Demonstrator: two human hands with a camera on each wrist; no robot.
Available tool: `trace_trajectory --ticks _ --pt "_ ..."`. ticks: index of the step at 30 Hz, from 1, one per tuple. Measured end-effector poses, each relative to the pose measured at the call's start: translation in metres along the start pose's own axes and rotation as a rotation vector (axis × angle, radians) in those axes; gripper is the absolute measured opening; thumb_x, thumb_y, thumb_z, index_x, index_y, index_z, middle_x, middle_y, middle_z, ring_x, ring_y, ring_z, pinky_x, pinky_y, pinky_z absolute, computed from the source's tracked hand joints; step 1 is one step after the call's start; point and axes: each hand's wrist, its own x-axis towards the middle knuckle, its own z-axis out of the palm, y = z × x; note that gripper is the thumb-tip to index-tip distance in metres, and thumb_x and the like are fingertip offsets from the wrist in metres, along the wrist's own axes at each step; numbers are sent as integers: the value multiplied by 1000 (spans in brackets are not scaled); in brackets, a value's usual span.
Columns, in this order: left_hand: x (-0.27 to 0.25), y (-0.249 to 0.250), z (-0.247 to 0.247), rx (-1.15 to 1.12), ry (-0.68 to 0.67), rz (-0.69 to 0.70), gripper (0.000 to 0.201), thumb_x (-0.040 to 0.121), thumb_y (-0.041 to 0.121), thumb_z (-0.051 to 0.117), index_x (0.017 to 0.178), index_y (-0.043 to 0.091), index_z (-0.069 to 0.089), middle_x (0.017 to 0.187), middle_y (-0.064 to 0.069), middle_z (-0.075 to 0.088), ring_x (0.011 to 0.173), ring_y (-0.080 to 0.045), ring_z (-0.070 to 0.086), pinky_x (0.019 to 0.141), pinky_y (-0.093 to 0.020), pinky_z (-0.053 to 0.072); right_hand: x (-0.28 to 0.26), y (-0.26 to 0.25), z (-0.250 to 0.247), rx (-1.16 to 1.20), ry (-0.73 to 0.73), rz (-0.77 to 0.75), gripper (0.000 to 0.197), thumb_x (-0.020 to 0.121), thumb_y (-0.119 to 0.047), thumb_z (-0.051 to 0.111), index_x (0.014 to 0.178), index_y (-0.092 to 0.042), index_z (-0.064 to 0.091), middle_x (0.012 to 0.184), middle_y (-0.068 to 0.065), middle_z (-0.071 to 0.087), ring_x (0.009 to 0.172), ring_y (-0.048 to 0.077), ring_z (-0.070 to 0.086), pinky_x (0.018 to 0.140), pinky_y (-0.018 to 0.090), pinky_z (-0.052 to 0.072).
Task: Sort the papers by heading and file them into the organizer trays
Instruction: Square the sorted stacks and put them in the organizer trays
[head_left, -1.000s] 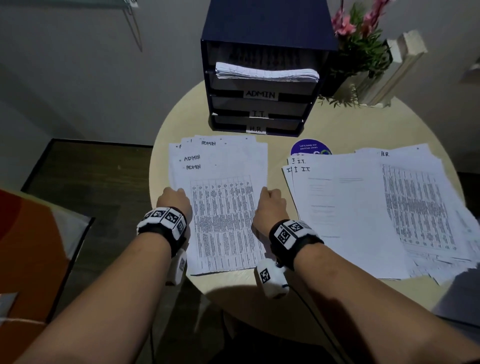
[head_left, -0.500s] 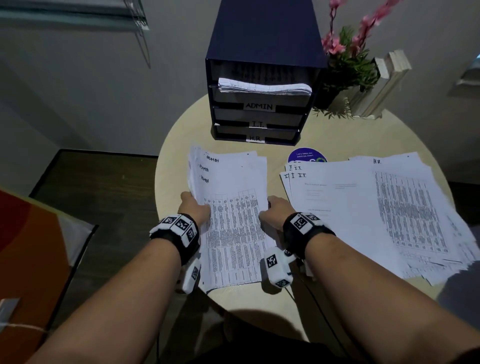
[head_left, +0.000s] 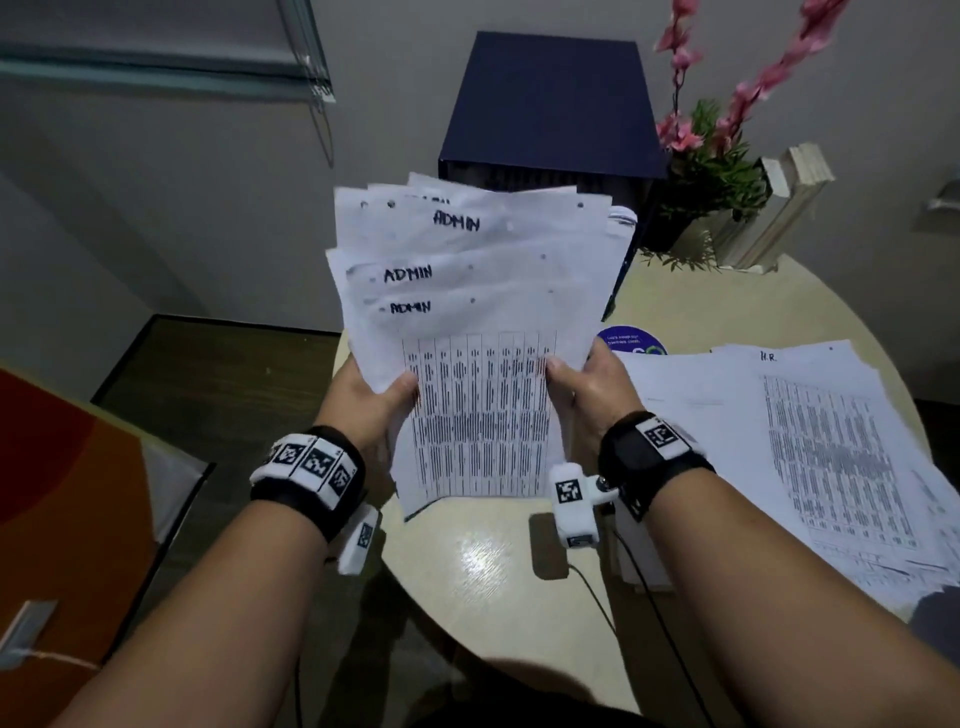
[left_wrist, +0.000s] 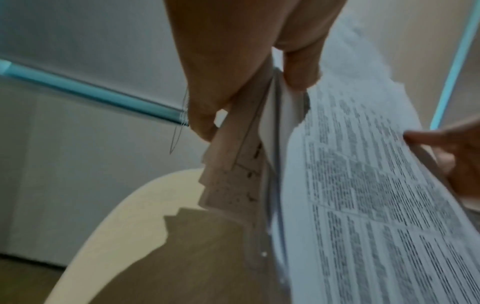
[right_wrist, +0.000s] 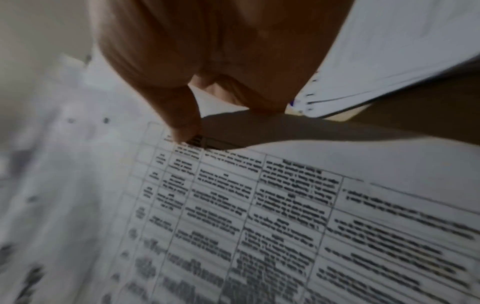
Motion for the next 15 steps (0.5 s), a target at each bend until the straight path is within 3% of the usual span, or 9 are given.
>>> trace_trajectory --ticks 4,6,8,10,12,15 --pt "8 14 3 -62 111 4 29 86 19 74 112 12 64 101 1 71 95 -16 68 87 -31 54 -2 -29 12 -203 114 -207 22 87 -14 68 105 -23 60 107 6 71 102 21 68 93 42 55" --pt "6 14 5 -80 155 25 38 82 21 78 116 11 64 106 3 71 96 -8 66 78 -14 51 -7 -33 15 -229 126 -248 26 78 -18 68 102 -25 59 103 2 72 102 21 68 98 47 52" --pt "0 14 8 -127 163 46 49 82 17 78 126 9 58 111 4 67 98 -6 64 72 -3 47 -12 -29 14 -203 113 -261 39 75 -10 67 112 -22 58 109 3 70 107 20 66 103 46 48" --pt "-6 16 11 -222 122 61 53 85 3 72 130 12 48 109 4 64 94 -3 65 70 -7 50 -17 -28 10 -160 100 -241 45 79 0 66 116 -21 52 113 6 67 107 18 64 105 49 46" --pt "-10 21 14 -295 90 107 54 85 -9 64 125 20 41 109 0 61 90 0 66 71 -15 54 -19 -32 7 -116 61 -241 49 82 2 64 116 -28 46 113 3 64 107 14 63 105 47 47" --pt "-10 28 18 -378 75 169 54 79 -10 56 121 17 38 115 -10 58 100 -14 65 78 -26 55 -18 -43 8 -69 31 -288 52 84 0 58 125 -25 38 122 9 60 114 17 61 101 44 49"
